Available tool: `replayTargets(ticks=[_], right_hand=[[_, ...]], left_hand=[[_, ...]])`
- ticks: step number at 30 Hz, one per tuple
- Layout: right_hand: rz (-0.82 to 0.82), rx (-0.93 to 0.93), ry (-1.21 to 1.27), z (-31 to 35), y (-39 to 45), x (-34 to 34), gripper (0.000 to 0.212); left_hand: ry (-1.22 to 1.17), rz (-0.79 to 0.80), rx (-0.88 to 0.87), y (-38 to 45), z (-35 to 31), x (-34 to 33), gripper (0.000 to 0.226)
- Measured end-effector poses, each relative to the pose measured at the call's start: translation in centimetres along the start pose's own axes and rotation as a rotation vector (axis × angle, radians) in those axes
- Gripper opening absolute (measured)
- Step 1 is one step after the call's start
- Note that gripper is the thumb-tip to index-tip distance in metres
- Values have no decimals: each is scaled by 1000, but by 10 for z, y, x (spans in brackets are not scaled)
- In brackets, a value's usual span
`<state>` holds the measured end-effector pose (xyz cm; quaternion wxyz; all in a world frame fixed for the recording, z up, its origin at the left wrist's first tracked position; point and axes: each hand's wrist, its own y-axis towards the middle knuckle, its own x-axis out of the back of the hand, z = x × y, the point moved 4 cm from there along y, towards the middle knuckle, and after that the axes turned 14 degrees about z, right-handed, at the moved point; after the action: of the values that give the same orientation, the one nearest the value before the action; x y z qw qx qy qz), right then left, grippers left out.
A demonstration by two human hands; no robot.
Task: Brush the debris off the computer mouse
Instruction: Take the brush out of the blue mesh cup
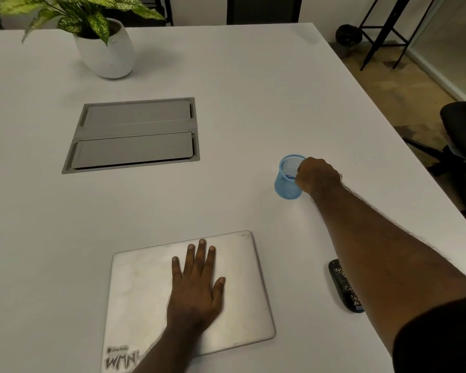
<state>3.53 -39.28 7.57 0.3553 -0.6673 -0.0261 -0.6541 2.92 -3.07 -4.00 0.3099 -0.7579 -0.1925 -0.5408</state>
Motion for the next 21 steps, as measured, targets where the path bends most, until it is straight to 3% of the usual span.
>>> replayTargets(ticks=[4,8,16,21], right_hand=[[14,-22,49,2,1,4,42],[8,12,47,3,2,5,35],[-198,156,-68,3,-6,22,20],[-276,281,150,-19,-17,45,23]], left_hand=[[5,7,1,0,-1,1,67],[1,21,7,1,0,1,68],[7,52,24,0,-1,2,68],[1,58,18,1,-3,5,68]])
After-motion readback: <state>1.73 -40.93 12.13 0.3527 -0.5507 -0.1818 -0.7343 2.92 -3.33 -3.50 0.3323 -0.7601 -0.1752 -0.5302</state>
